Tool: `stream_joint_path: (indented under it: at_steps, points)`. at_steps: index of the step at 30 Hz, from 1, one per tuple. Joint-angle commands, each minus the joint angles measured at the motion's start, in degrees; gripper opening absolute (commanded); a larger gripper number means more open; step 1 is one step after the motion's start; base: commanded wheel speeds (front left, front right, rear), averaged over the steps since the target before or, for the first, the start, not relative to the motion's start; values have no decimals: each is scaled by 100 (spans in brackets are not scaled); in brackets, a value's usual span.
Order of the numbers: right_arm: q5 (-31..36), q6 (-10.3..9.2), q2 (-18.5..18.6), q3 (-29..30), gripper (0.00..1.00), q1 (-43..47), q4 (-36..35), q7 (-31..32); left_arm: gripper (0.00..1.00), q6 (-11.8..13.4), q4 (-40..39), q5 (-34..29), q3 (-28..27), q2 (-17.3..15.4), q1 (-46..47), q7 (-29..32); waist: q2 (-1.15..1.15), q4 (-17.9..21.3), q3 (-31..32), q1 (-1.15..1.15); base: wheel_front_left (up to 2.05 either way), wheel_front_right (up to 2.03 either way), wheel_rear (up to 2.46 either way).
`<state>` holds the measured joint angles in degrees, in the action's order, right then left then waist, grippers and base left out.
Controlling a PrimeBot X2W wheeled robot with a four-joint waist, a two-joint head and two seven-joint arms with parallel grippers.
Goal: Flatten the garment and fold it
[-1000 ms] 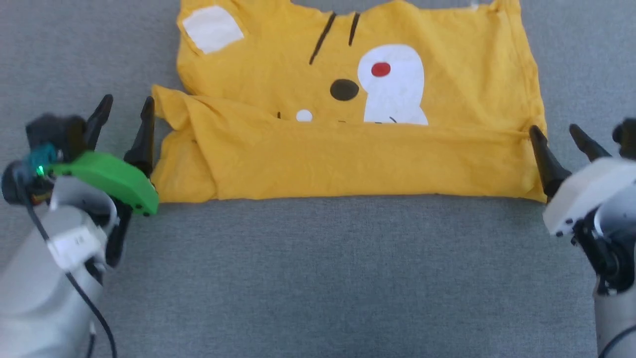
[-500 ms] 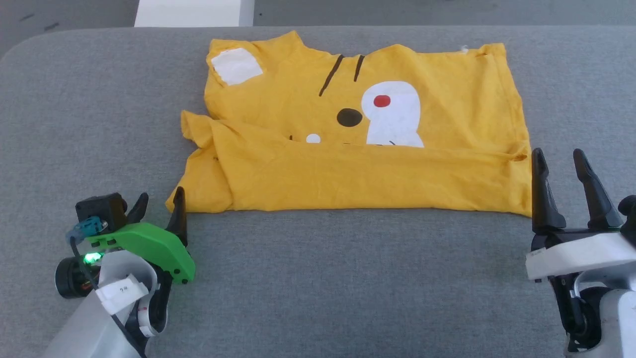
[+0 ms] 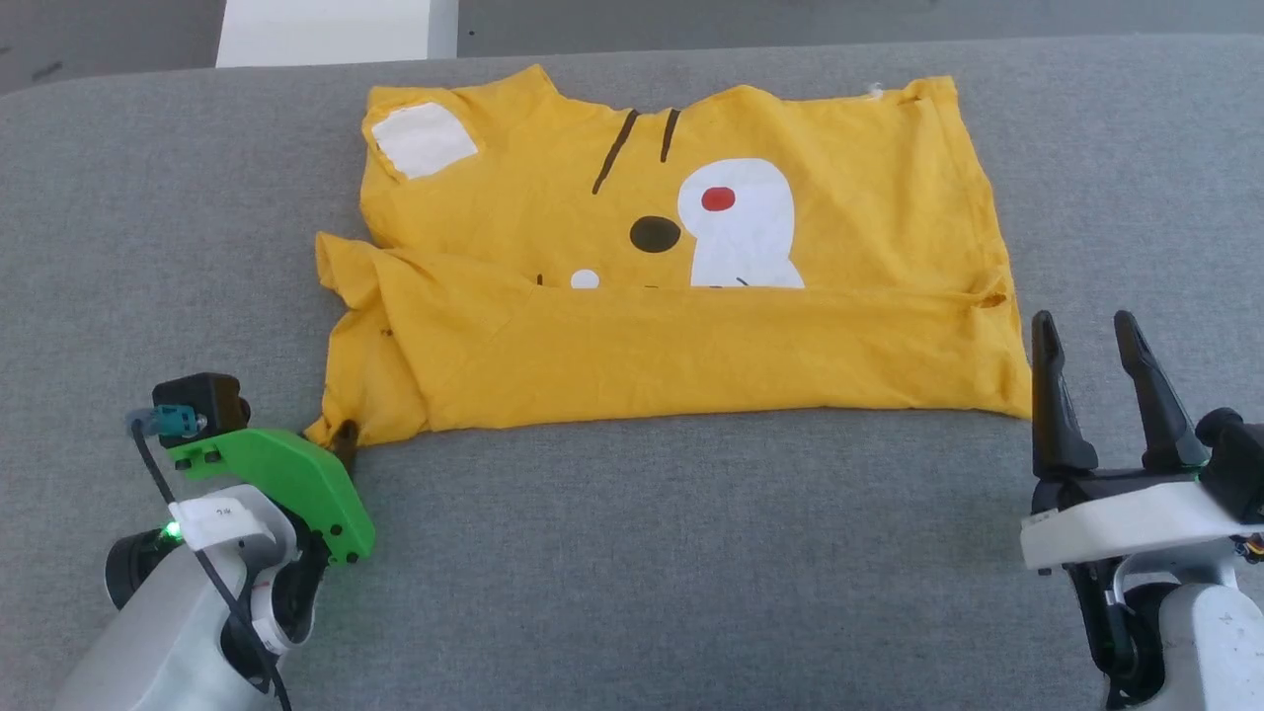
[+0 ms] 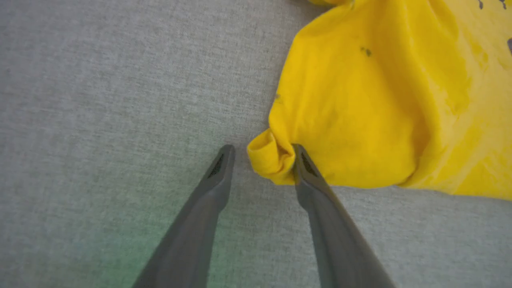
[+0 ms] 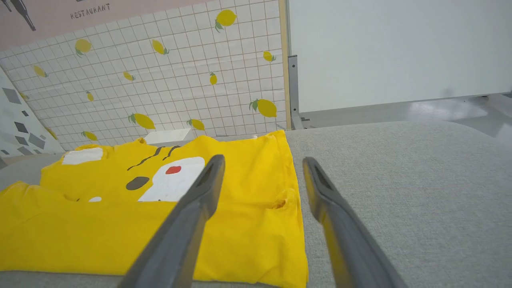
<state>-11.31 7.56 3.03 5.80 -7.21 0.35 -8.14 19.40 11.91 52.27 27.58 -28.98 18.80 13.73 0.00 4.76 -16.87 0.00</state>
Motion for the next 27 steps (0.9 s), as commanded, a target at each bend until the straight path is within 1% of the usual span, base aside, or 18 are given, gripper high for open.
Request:
stream_joint_path:
  at_steps: [1, 4, 6, 8, 11, 16, 23, 24, 25, 26, 27]
  points:
    - [51, -8, -13, 32, 100, 3, 49, -41, 0, -70, 43, 62, 173, 91, -134, 127, 0, 1, -5, 0, 0, 0, 0]
    - [111, -8, -14, 176, 100, -109, 179, 28, 0, -87, -45, 17, 160, 67, -135, 23, 0, -23, -22, 0, 0, 0, 0]
    - [105, -8, -14, 300, 100, -218, 339, 247, 0, -105, -83, -5, 167, 65, -124, -19, 0, -52, -37, 0, 0, 0, 0]
    - [83, -8, -14, 412, 100, -358, 528, 609, 0, -135, -108, -23, 179, 70, -97, -50, 0, -93, -53, 0, 0, 0, 0]
    - [97, -8, -14, 595, 100, -575, 806, 1327, 0, -172, -114, -39, 203, 81, -59, -69, 0, -149, -73, 0, 0, 0, 0]
    - [206, -8, -14, 842, 100, -908, 1147, 2944, 0, -246, -90, -66, 239, 105, -4, -130, 0, -240, -122, 0, 0, 0, 0]
    - [437, -8, -15, 810, 100, -944, 1056, 4773, 0, -328, -36, -74, 245, 128, 38, -234, 0, -294, -193, 0, 0, 0, 0]
    - [432, -8, -15, 804, 82, -936, 1018, 4966, 0, -334, -32, -76, 244, 131, 46, -248, 0, -298, -204, 0, 0, 0, 0]
    - [430, -8, -15, 800, 43, -931, 959, 5164, 0, -345, -31, -88, 247, 128, 59, -268, 0, -301, -219, 0, 0, 0, 0]
    - [436, -8, -15, 791, 30, -929, 906, 5288, 0, -355, -32, -100, 245, 126, 69, -295, 0, -302, -232, 0, 0, 0, 0]
    - [438, -8, -15, 771, 0, -931, 825, 5379, 0, -367, -31, -112, 242, 123, 80, -328, 0, -304, -245, 0, 0, 0, 0]
